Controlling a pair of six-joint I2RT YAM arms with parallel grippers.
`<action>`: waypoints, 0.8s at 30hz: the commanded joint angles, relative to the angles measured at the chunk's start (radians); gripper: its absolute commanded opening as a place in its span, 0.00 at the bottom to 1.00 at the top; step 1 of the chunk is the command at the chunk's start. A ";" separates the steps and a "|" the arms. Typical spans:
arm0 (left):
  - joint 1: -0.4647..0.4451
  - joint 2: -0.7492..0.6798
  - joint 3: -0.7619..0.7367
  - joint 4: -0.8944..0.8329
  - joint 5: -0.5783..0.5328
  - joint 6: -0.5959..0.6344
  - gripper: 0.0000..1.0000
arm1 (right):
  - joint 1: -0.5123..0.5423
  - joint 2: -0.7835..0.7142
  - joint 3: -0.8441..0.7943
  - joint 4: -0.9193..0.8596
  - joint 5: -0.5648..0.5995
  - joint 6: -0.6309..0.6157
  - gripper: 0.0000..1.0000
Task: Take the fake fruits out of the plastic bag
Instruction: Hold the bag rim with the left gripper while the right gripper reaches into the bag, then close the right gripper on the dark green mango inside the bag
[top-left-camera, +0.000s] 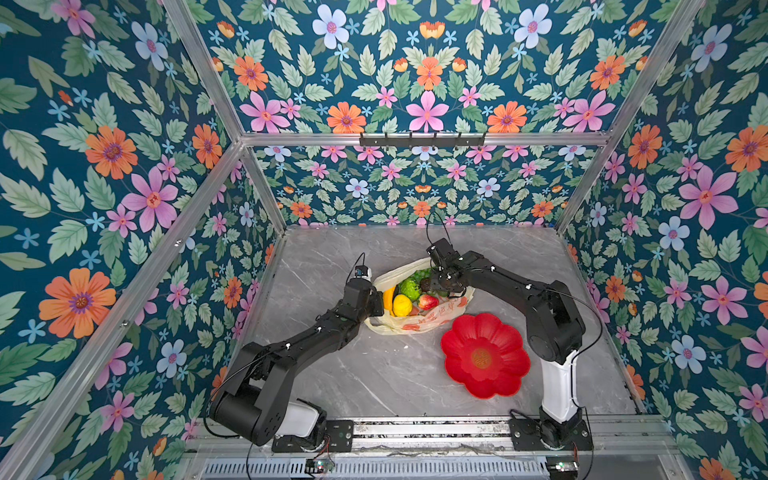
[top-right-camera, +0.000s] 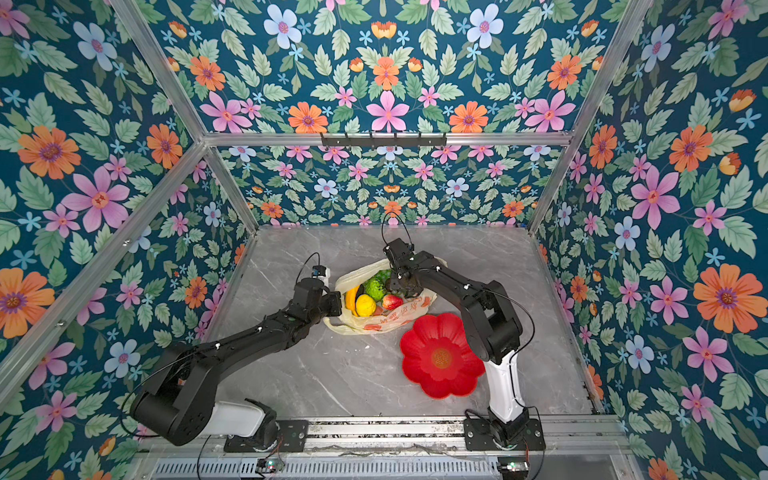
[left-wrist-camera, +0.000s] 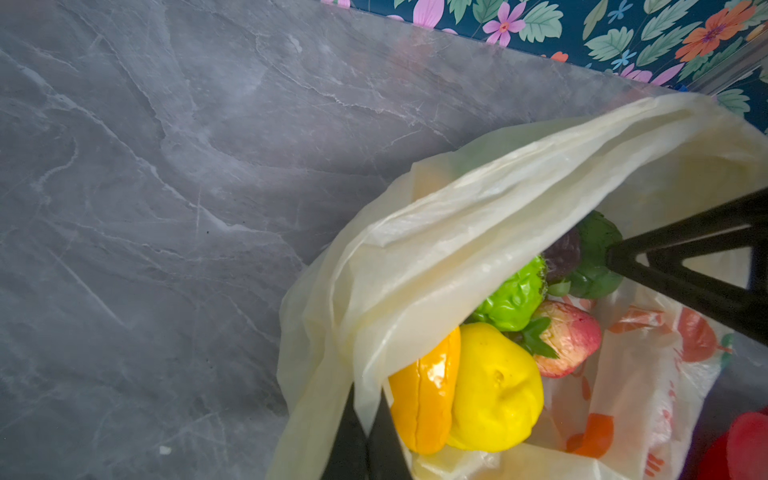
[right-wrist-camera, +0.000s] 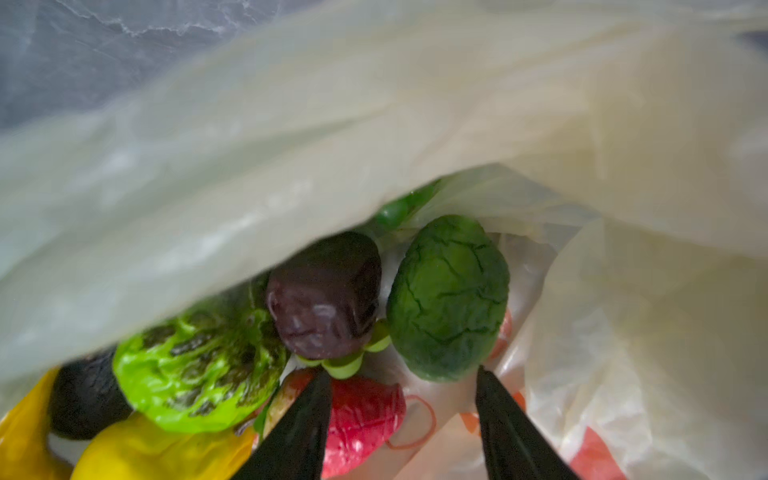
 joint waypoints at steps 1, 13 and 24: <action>0.000 -0.004 -0.005 0.025 0.011 -0.009 0.01 | -0.007 0.016 0.013 -0.048 0.038 0.035 0.58; 0.000 0.003 -0.006 0.035 0.022 -0.015 0.01 | -0.050 0.075 0.042 -0.037 -0.018 0.044 0.61; 0.000 0.007 -0.010 0.039 0.021 -0.013 0.02 | -0.073 0.122 0.096 -0.063 -0.051 0.021 0.61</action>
